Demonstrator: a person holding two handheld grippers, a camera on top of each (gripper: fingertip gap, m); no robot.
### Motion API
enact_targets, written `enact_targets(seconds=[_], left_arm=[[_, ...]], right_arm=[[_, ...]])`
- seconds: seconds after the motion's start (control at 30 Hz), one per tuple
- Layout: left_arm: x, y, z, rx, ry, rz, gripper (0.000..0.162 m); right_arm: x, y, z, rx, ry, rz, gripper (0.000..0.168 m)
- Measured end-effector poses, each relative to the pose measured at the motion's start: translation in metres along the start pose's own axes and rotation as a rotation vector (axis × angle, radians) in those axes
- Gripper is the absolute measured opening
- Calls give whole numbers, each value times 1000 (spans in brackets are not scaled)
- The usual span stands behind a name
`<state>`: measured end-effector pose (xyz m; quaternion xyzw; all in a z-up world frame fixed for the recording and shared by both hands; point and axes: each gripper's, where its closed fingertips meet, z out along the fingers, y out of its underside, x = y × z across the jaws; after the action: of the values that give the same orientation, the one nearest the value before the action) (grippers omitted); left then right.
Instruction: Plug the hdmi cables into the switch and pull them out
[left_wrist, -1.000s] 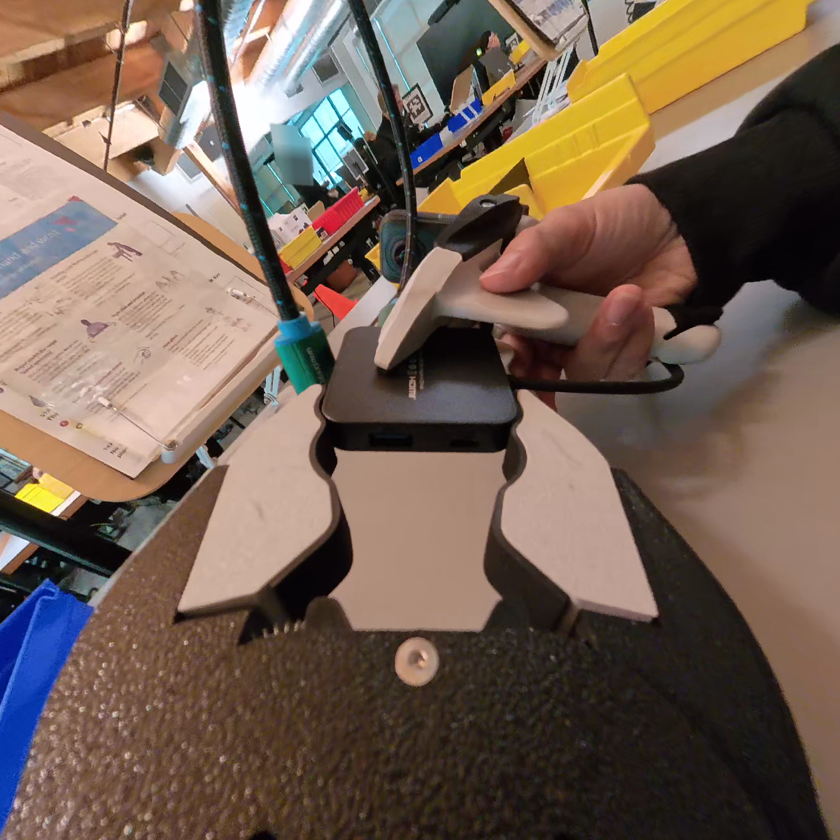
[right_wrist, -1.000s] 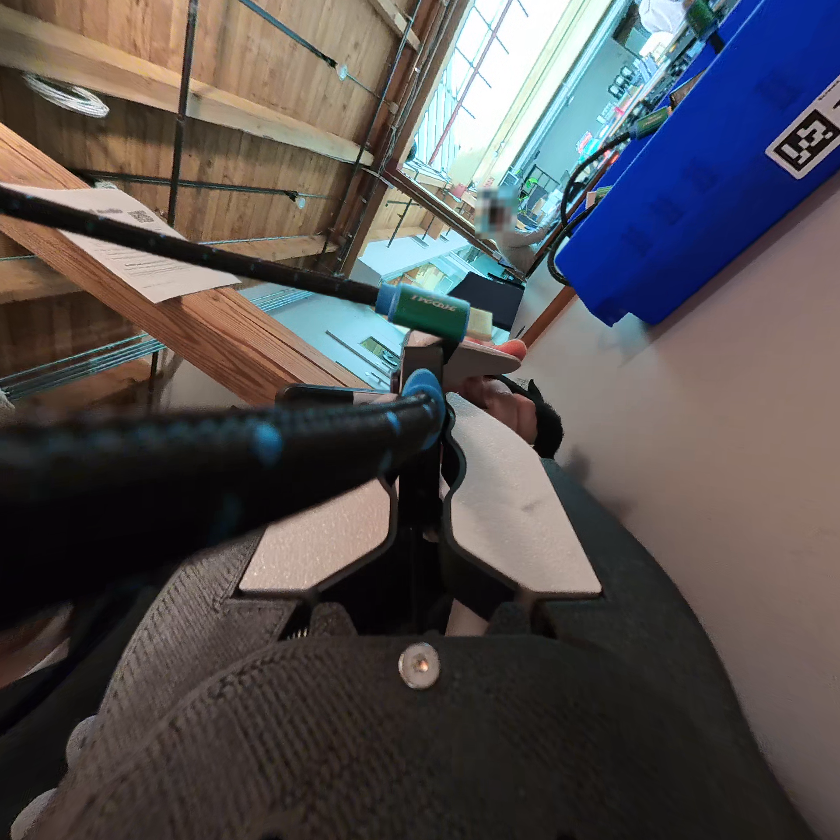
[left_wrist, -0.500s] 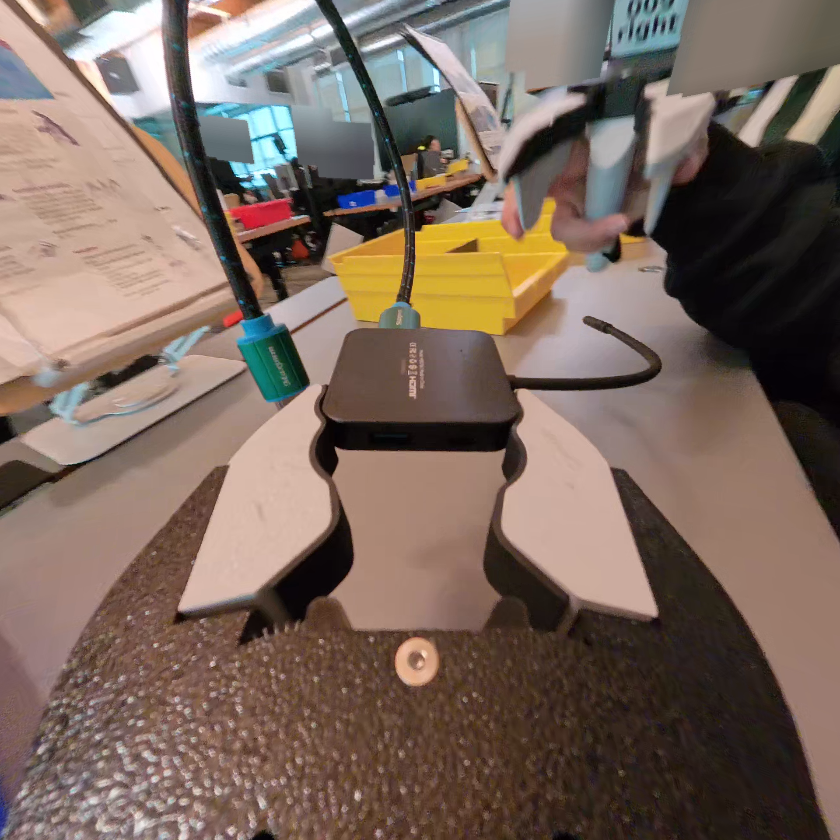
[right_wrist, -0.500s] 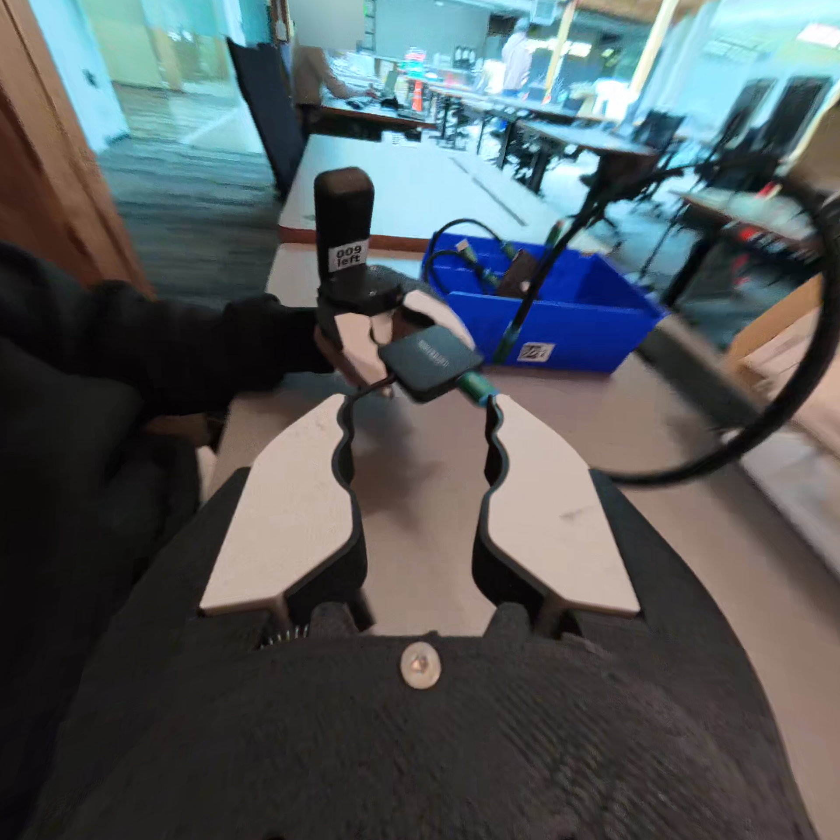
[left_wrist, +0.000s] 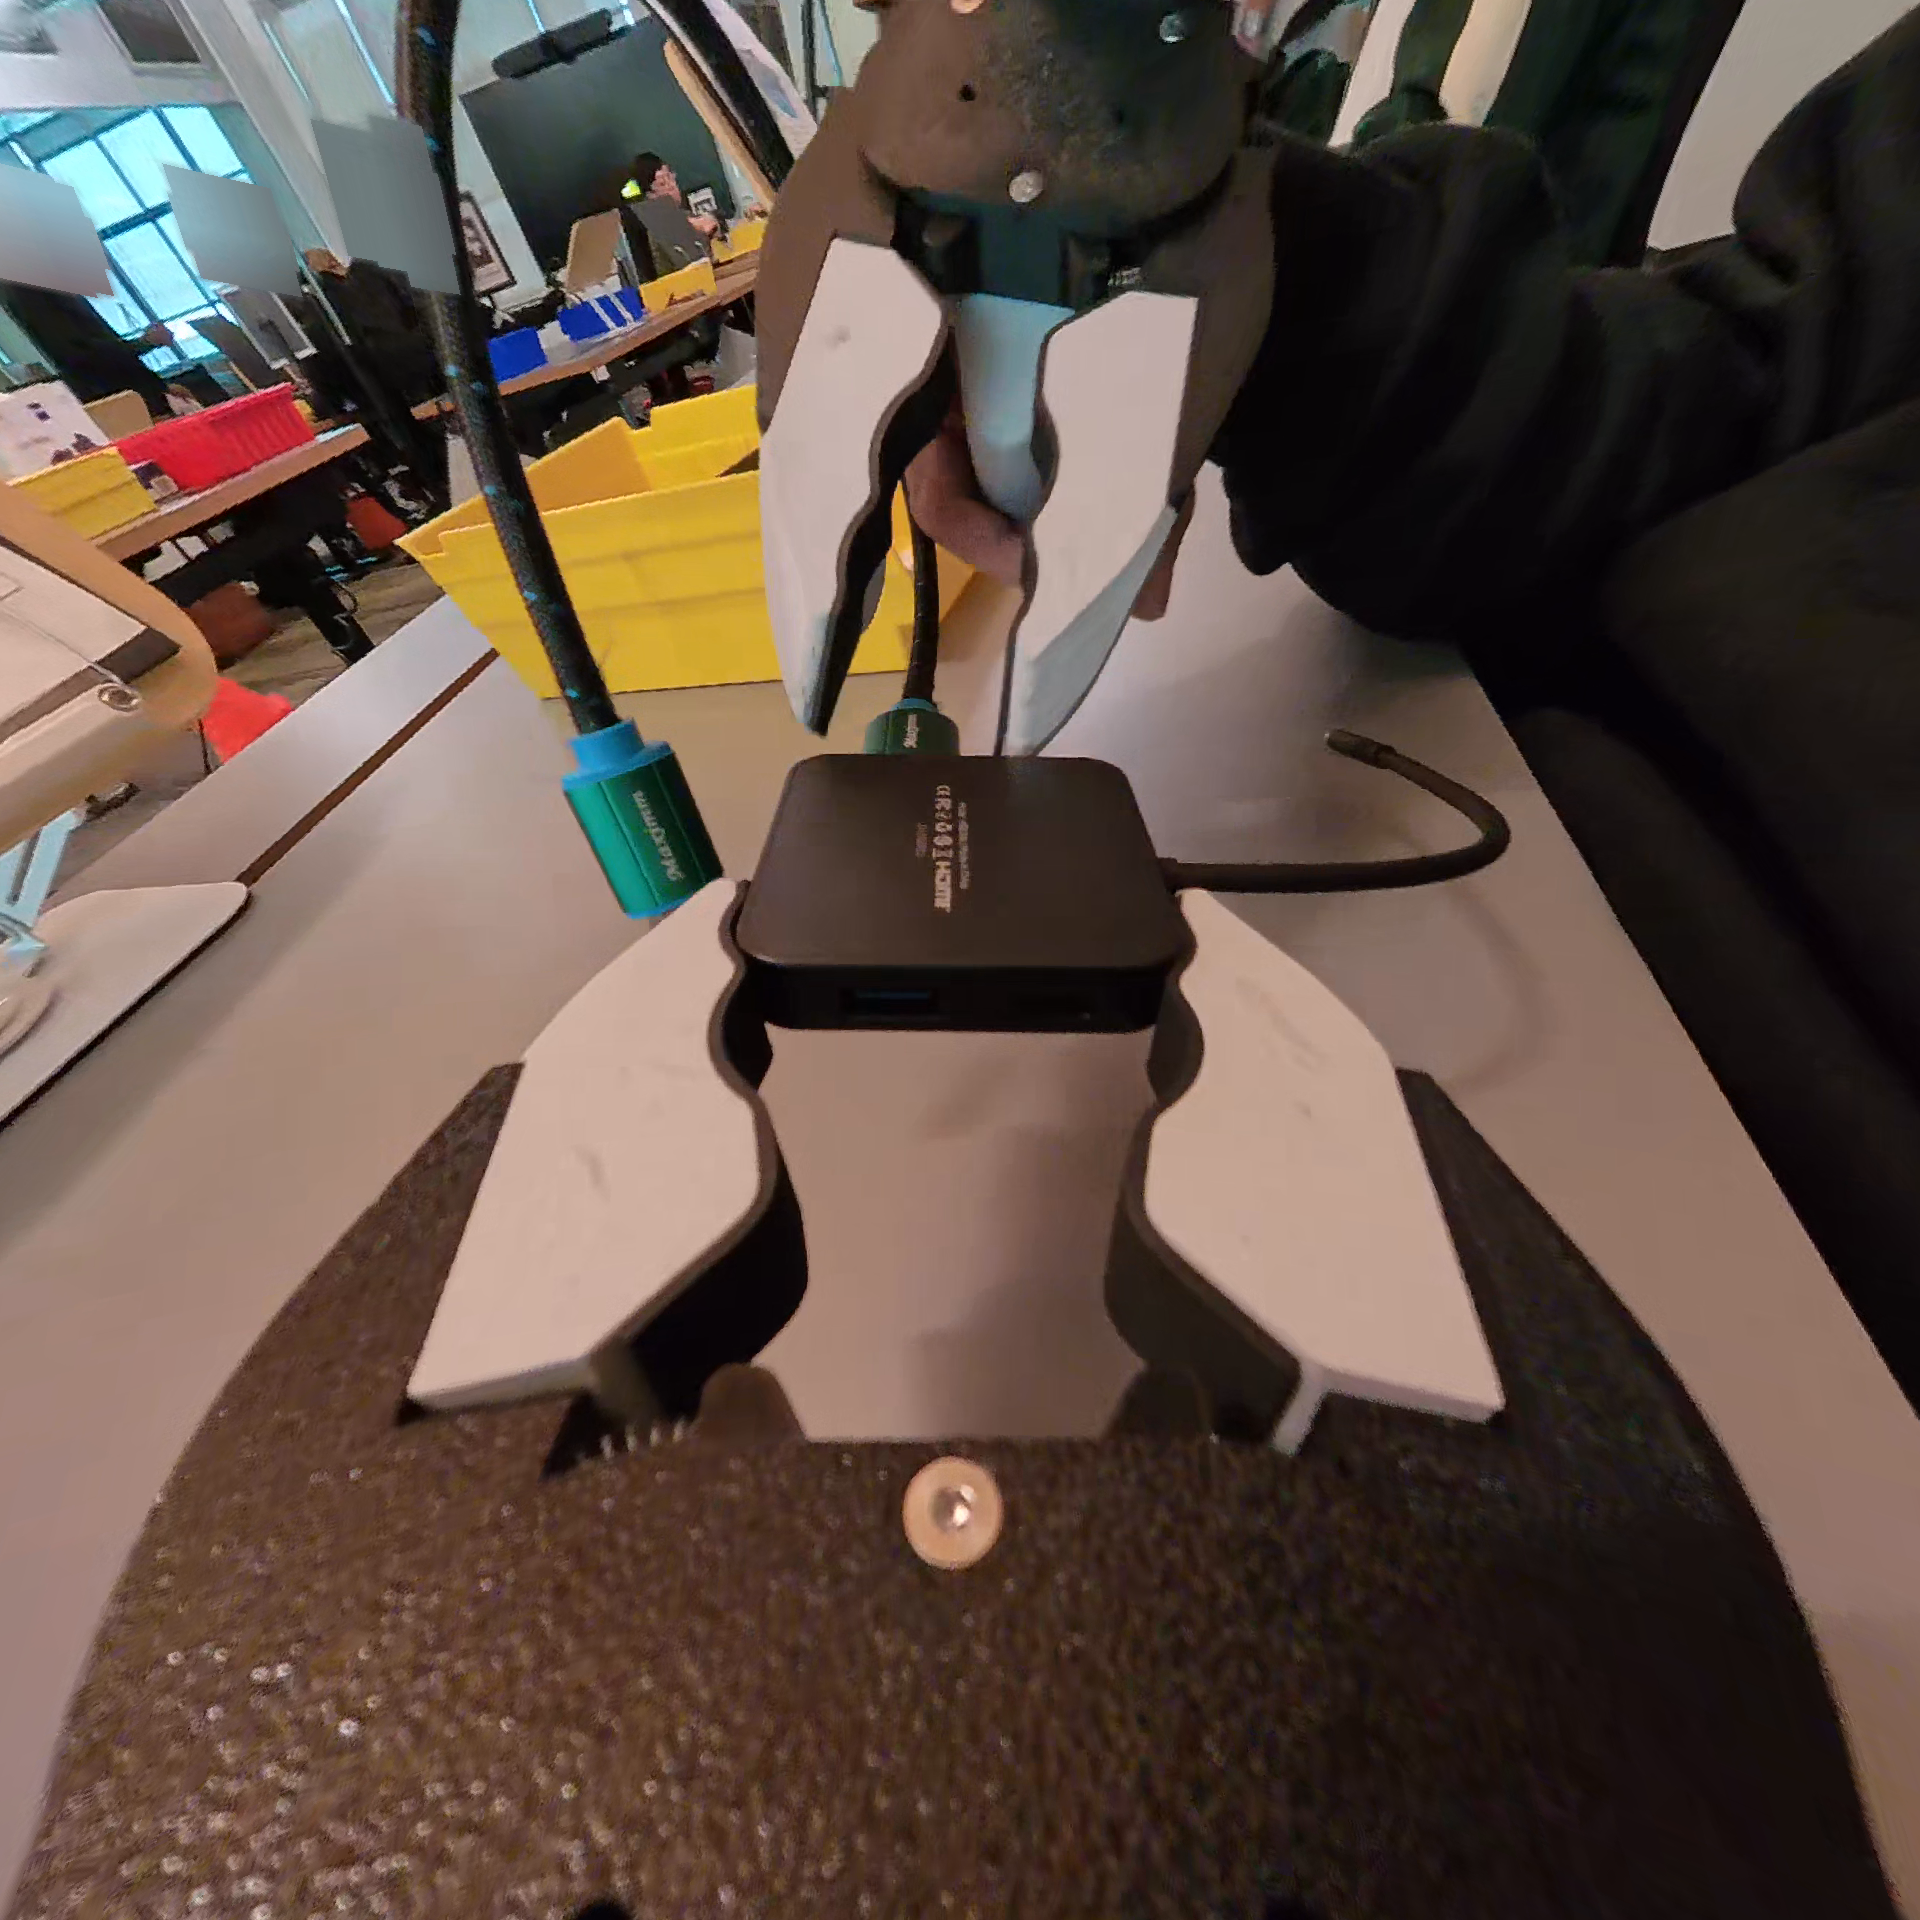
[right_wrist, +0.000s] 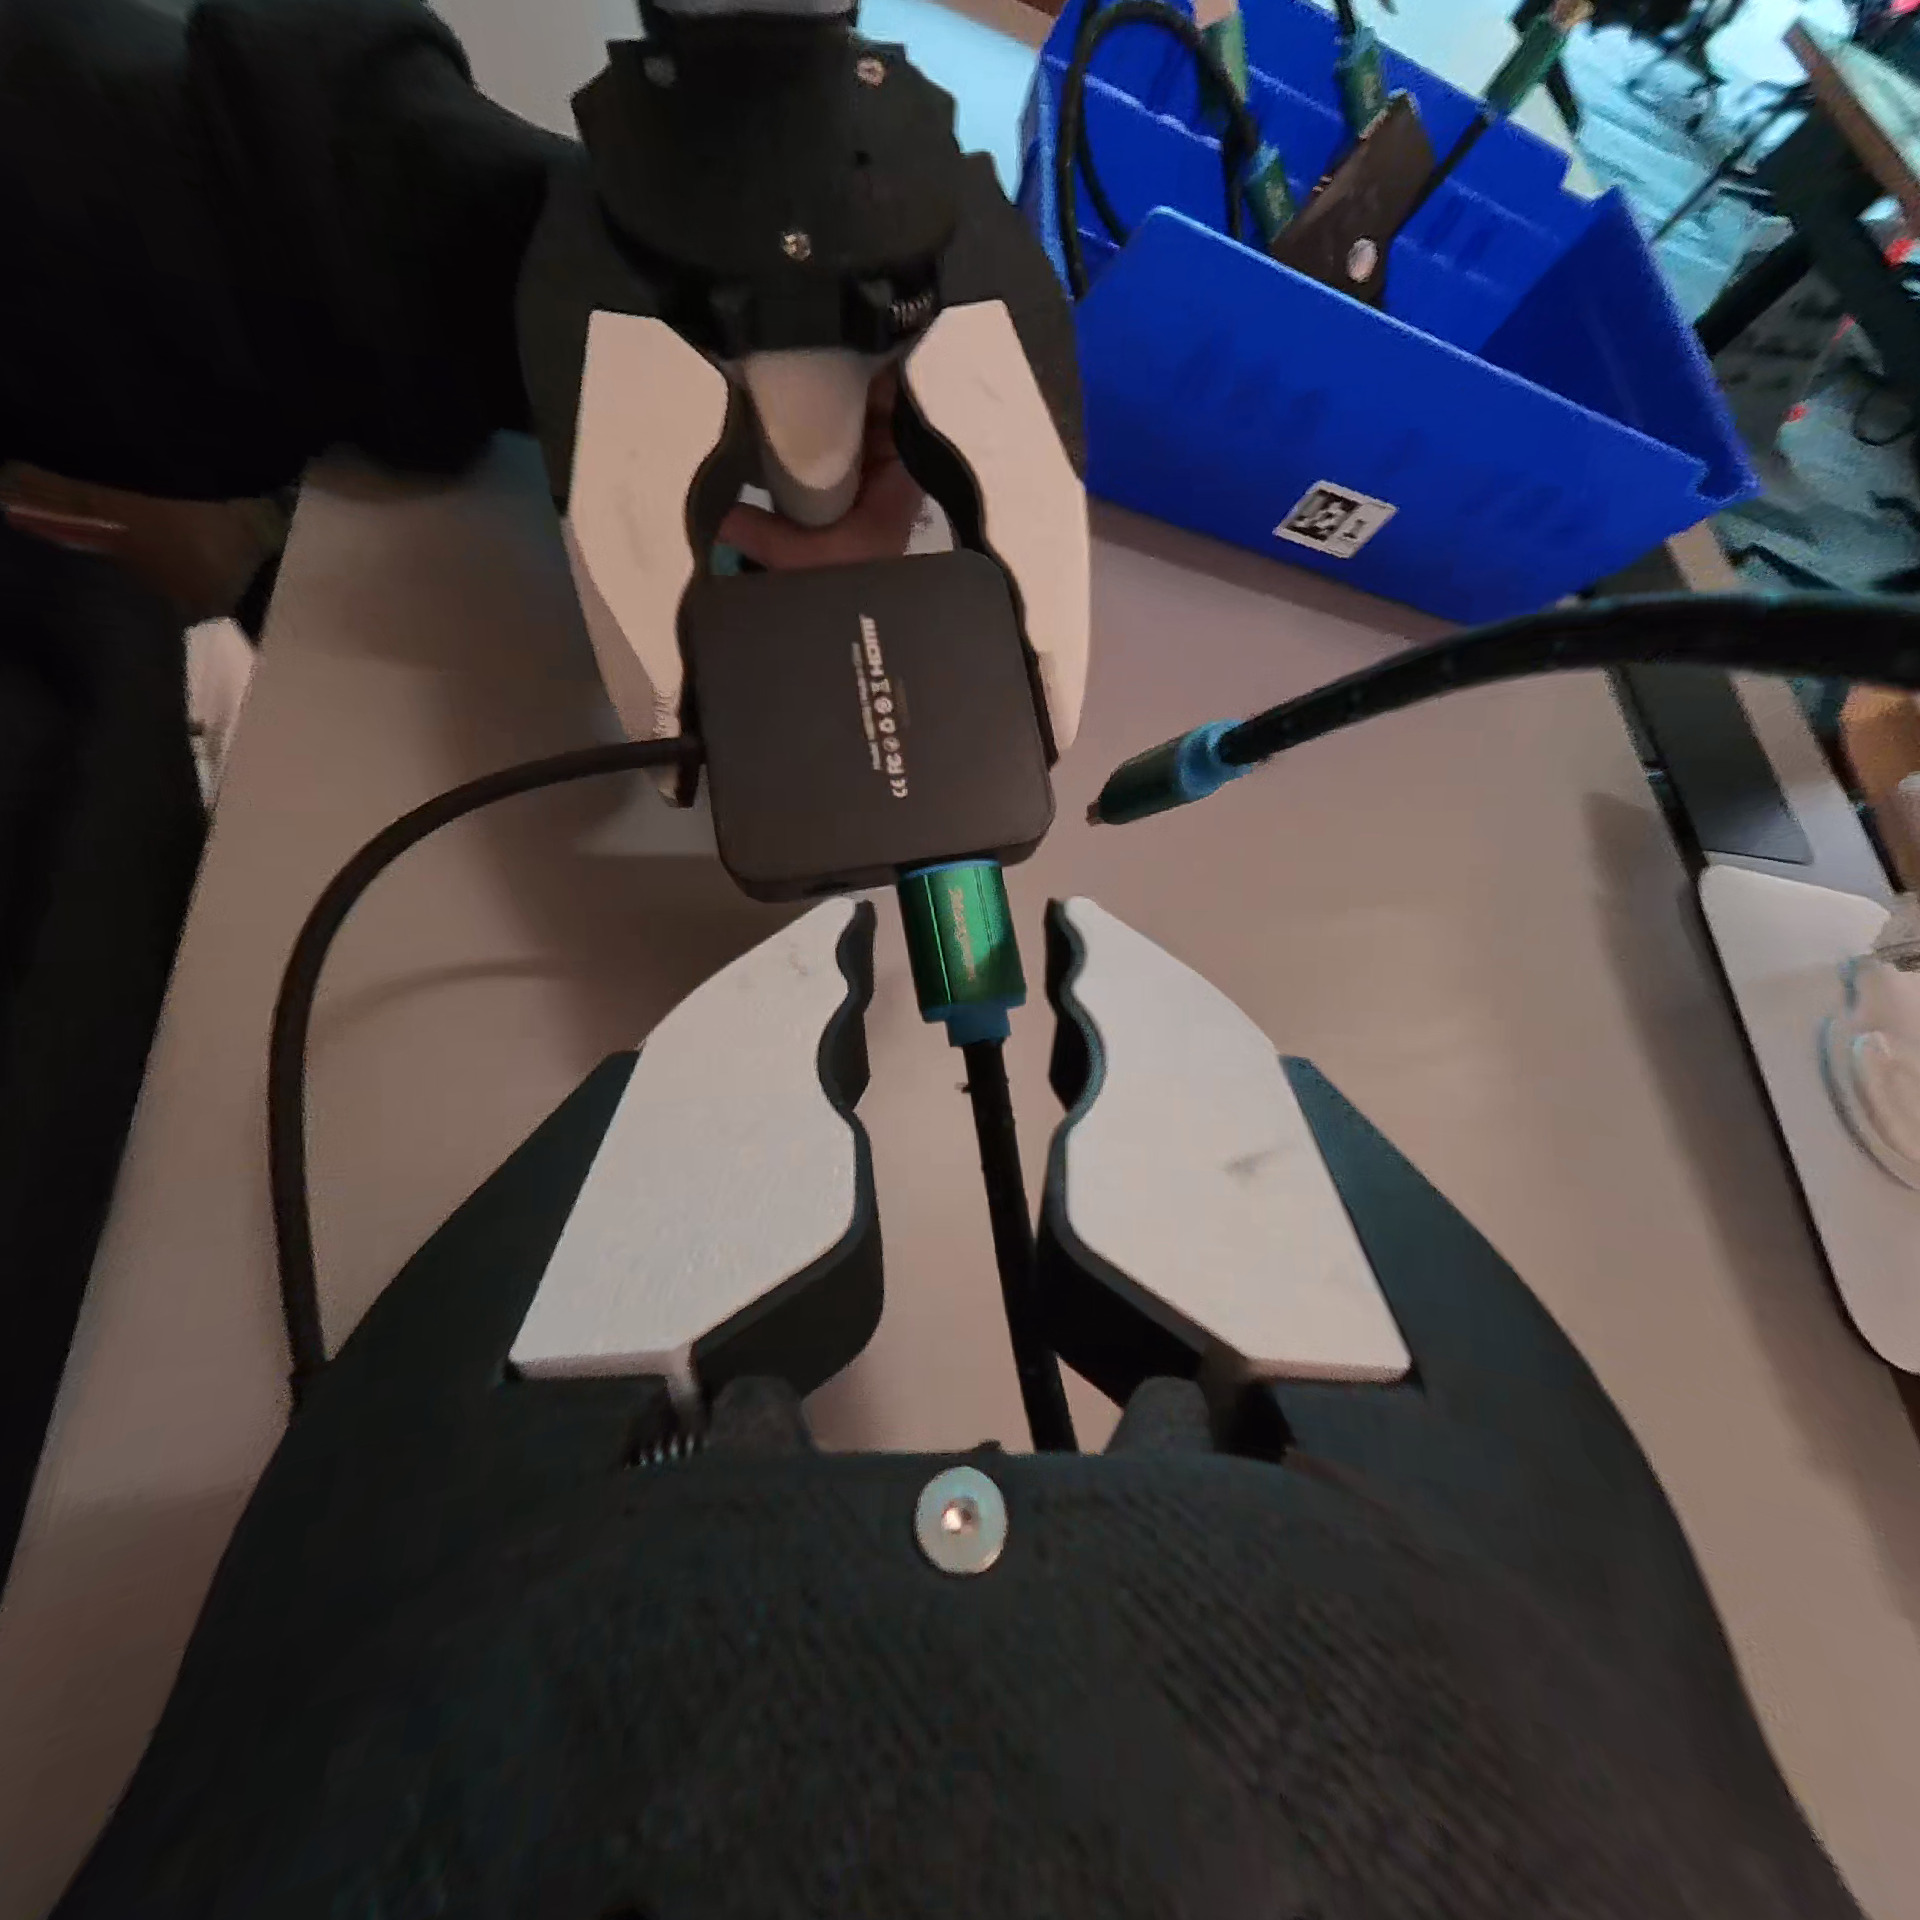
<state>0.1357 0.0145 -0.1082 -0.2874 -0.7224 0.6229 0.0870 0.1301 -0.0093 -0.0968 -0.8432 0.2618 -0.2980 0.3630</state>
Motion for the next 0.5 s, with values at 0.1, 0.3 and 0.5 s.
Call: enact_targets(seconds=[0.1,0.3,0.5], left_arm=[[5,1,1,-14,17,28,72],[9,-1,4,-36,23,76,72],[7,2,4,-59,5,101,72]], right_arm=[[-6,-2,0,35,-65,38,19],[-10,10,4,-14,-101,37,26],[-8,8,8,-9,-85,-2,22]])
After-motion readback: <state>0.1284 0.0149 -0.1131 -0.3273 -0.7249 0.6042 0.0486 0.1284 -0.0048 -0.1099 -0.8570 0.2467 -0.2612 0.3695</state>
